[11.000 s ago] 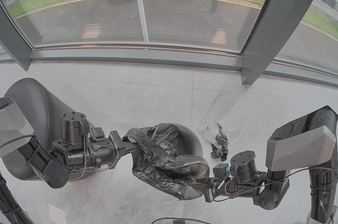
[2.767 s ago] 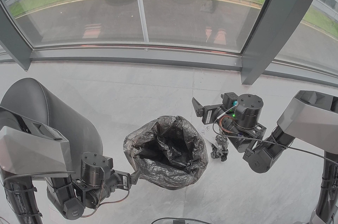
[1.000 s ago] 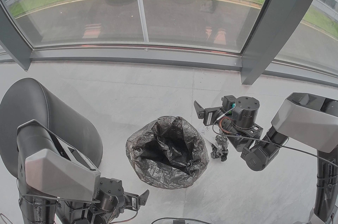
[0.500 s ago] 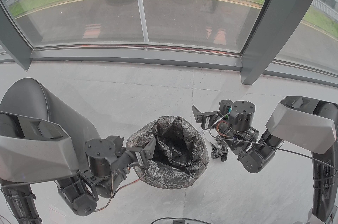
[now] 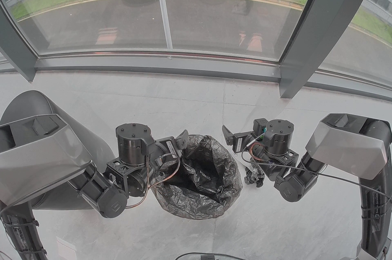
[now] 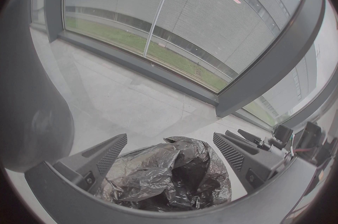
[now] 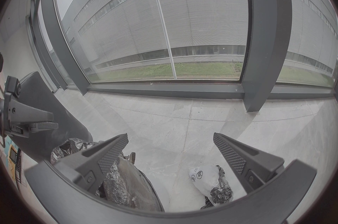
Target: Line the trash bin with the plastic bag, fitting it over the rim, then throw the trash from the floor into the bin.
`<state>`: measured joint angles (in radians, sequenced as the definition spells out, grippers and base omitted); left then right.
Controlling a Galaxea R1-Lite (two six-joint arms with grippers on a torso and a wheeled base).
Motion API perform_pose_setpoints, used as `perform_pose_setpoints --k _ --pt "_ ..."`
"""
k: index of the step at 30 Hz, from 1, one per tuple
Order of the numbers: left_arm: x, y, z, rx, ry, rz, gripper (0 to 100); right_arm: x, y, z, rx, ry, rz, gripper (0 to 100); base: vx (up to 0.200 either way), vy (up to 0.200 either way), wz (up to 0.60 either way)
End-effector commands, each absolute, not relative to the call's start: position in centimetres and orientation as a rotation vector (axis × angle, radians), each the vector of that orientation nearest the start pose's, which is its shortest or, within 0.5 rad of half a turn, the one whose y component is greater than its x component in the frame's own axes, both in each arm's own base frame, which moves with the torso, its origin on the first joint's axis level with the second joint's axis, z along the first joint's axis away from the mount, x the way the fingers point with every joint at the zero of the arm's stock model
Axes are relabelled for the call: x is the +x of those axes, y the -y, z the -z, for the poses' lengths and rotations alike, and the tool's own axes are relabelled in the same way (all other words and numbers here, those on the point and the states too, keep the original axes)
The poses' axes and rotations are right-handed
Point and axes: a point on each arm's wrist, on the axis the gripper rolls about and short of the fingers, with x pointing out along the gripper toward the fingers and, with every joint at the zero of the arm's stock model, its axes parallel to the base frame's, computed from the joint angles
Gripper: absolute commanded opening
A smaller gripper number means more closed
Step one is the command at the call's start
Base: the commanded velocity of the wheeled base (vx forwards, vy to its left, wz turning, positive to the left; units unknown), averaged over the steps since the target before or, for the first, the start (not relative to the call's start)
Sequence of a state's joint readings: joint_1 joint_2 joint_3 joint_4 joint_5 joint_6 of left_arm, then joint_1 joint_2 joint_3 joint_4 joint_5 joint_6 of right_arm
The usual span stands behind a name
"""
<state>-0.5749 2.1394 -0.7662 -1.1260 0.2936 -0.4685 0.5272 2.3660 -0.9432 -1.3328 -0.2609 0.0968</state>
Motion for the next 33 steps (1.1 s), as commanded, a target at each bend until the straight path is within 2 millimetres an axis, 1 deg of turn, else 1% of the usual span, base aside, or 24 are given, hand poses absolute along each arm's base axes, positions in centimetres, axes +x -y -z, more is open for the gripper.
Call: perform_pose_setpoints --k 1,2,5,10,16,20,23,25,27,33 --pt "32.5 19.7 -8.4 -0.423 -0.281 0.237 100 36.2 -20.4 -3.5 0.055 -0.106 -0.26 100 0.0 0.0 0.0" --pt "32.5 19.7 -8.4 -0.423 -0.281 0.237 100 36.2 -20.4 -3.5 0.055 -0.106 -0.26 100 0.0 0.0 0.0" --pt "32.8 19.9 -9.3 -0.502 -0.329 0.259 100 36.2 -20.4 -3.5 0.055 -0.106 -0.26 100 0.0 0.0 0.0" --pt "32.9 20.1 -9.0 -0.563 -0.393 0.294 100 36.3 -20.5 -3.6 0.057 -0.102 -0.261 100 0.0 0.0 0.0" --pt "33.2 20.3 -8.5 -0.566 -0.411 0.304 100 36.3 -20.5 -3.6 0.057 -0.102 -0.261 100 0.0 0.0 0.0" --pt "33.1 20.6 -8.2 -0.57 -0.423 0.31 100 36.2 -20.5 -3.5 0.056 -0.105 -0.262 100 0.0 0.0 0.0" --pt "33.3 20.8 -7.3 -0.572 -0.443 0.302 100 36.2 -20.5 -3.5 0.056 -0.105 -0.264 100 0.0 0.0 0.0" --pt "33.3 20.8 -7.1 -0.572 -0.449 0.3 100 36.2 -20.5 -3.5 0.056 -0.105 -0.262 100 0.0 0.0 0.0" --pt "33.4 20.9 -6.4 -0.568 -0.466 0.294 100 36.2 -20.6 -3.3 0.055 -0.108 -0.263 100 0.0 0.0 0.0" --pt "33.2 21.6 -5.2 -0.553 -0.497 0.299 100 36.2 -20.6 -3.3 0.055 -0.108 -0.263 100 0.0 0.0 0.0"
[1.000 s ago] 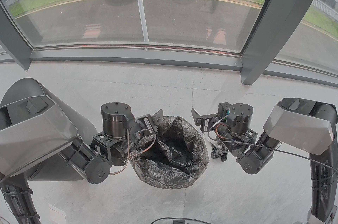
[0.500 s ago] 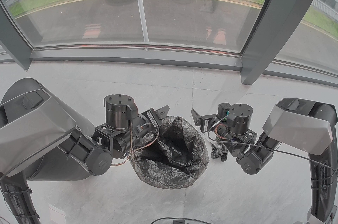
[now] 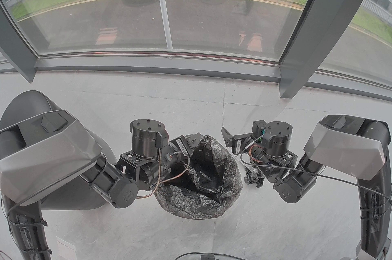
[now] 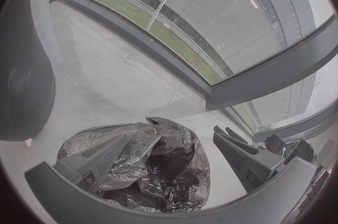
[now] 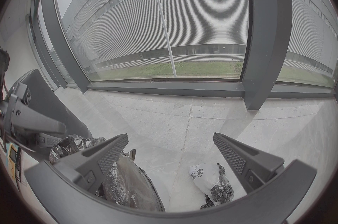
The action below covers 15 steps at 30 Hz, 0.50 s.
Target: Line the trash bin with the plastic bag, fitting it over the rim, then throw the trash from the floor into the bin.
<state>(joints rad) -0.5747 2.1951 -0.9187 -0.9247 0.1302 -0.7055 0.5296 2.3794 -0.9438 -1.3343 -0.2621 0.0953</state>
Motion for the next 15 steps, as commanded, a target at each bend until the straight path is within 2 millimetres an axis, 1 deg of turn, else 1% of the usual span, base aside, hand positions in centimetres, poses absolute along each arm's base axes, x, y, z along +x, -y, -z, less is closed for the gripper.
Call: perform_pose_setpoints --k 1,5,12,15 --pt "33.1 21.7 -5.0 -0.549 -0.503 0.302 100 36.2 -20.6 -3.3 0.055 -0.108 -0.263 100 0.0 0.0 0.0" --pt "33.0 22.1 -4.5 -0.544 -0.515 0.308 100 36.2 -20.6 -3.3 0.055 -0.108 -0.263 100 0.0 0.0 0.0" --pt "32.5 22.3 -5.6 -0.555 -0.5 0.325 100 36.3 -20.6 -3.4 0.056 -0.105 -0.264 100 0.0 0.0 0.0" --pt "32.6 22.4 -4.9 -0.549 -0.516 0.321 100 36.3 -20.6 -3.3 0.056 -0.105 -0.264 100 0.0 0.0 0.0"
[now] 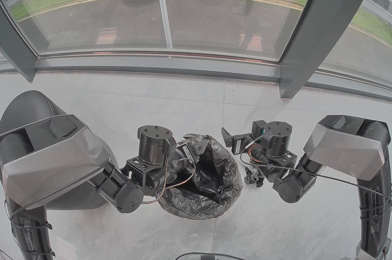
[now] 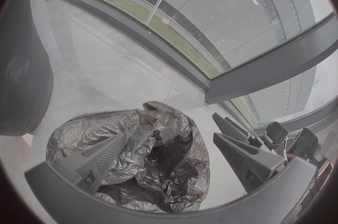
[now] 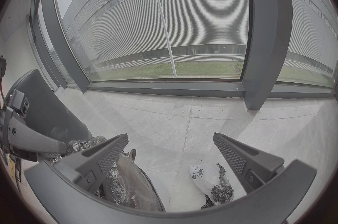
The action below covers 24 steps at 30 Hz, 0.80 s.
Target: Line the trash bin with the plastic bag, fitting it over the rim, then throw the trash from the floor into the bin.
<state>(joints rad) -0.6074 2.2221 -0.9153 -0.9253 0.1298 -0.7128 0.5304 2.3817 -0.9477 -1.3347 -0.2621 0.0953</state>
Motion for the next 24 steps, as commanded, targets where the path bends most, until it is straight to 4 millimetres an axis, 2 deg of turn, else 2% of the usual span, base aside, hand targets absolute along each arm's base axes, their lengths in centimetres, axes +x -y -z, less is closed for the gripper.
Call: perform_pose_setpoints --k 1,12,18,22,24 --pt "32.6 22.4 -4.6 -0.547 -0.521 0.319 100 36.3 -20.6 -3.3 0.055 -0.106 -0.263 100 0.0 0.0 0.0" --pt "32.9 22.7 -2.2 -0.518 -0.568 0.3 100 36.3 -20.7 -3.1 0.053 -0.111 -0.265 100 0.0 0.0 0.0" --pt "33.0 22.8 -1.6 -0.509 -0.577 0.296 100 36.3 -20.6 -3.0 0.053 -0.112 -0.263 100 0.0 0.0 0.0" --pt "33.7 22.9 0.0 -0.462 -0.584 0.29 100 36.3 -20.6 -2.9 0.052 -0.113 -0.263 100 0.0 0.0 0.0" --pt "33.7 22.9 0.0 -0.459 -0.584 0.291 100 36.3 -20.6 -2.9 0.052 -0.115 -0.263 100 0.0 0.0 0.0"
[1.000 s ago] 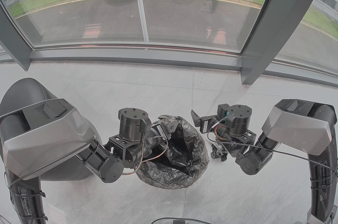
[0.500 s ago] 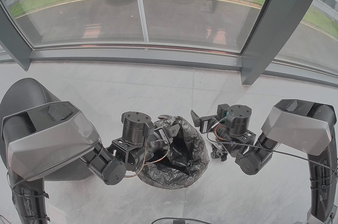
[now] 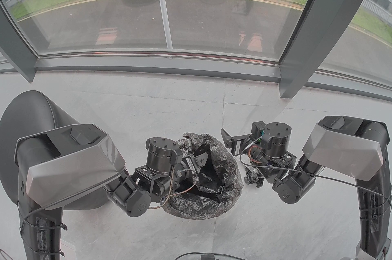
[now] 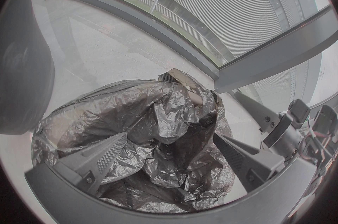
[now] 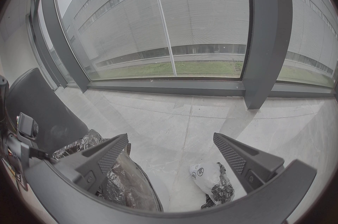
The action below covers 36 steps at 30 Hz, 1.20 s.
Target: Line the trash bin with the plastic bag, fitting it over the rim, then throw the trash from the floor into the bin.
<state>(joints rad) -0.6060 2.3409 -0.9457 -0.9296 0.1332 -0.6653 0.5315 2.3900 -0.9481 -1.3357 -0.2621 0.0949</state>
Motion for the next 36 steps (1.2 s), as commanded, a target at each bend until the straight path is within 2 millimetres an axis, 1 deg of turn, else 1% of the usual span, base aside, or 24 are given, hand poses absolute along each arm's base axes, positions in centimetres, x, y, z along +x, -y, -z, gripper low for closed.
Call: perform_pose_setpoints --k 1,8,16,17,18,19,22,24,26,29,32,36 --pt "33.7 22.9 0.0 -0.459 -0.584 0.291 100 36.3 -20.6 -2.9 0.052 -0.115 -0.263 100 0.0 0.0 0.0" --pt "33.9 23.1 -0.3 -0.454 -0.567 0.296 100 36.3 -20.7 -2.8 0.051 -0.116 -0.264 100 0.0 0.0 0.0" --pt "34.1 22.7 -0.7 -0.458 -0.555 0.283 100 36.3 -20.7 -2.5 0.049 -0.122 -0.264 100 0.0 0.0 0.0" --pt "33.7 22.5 -1.8 -0.465 -0.534 0.278 100 36.3 -20.7 -2.5 0.049 -0.122 -0.264 100 0.0 0.0 0.0" --pt "33.7 22.5 -2.0 -0.465 -0.532 0.277 100 36.3 -20.7 -2.5 0.049 -0.122 -0.264 100 0.0 0.0 0.0" --pt "32.8 22.3 -3.1 -0.465 -0.526 0.286 100 36.3 -20.7 -2.6 0.049 -0.121 -0.264 100 0.0 0.0 0.0" --pt "30.7 22.6 -5.0 -0.465 -0.517 0.328 100 36.3 -20.7 -2.5 0.049 -0.122 -0.264 100 0.0 0.0 0.0" --pt "29.2 22.8 -5.7 -0.458 -0.523 0.355 100 36.3 -20.7 -2.5 0.047 -0.122 -0.264 100 0.0 0.0 0.0" --pt "28.4 23.2 -6.0 -0.454 -0.529 0.376 100 36.3 -20.7 -2.5 0.049 -0.122 -0.264 100 0.0 0.0 0.0" --pt "27.6 23.7 -5.8 -0.446 -0.545 0.397 100 36.3 -20.7 -2.5 0.047 -0.122 -0.264 100 0.0 0.0 0.0" --pt "27.3 24.3 -4.8 -0.428 -0.577 0.41 100 36.3 -20.7 -2.5 0.049 -0.122 -0.264 100 0.0 0.0 0.0" --pt "27.7 24.7 -2.2 -0.396 -0.63 0.39 100 36.3 -20.7 -2.6 0.049 -0.121 -0.264 100 0.0 0.0 0.0"
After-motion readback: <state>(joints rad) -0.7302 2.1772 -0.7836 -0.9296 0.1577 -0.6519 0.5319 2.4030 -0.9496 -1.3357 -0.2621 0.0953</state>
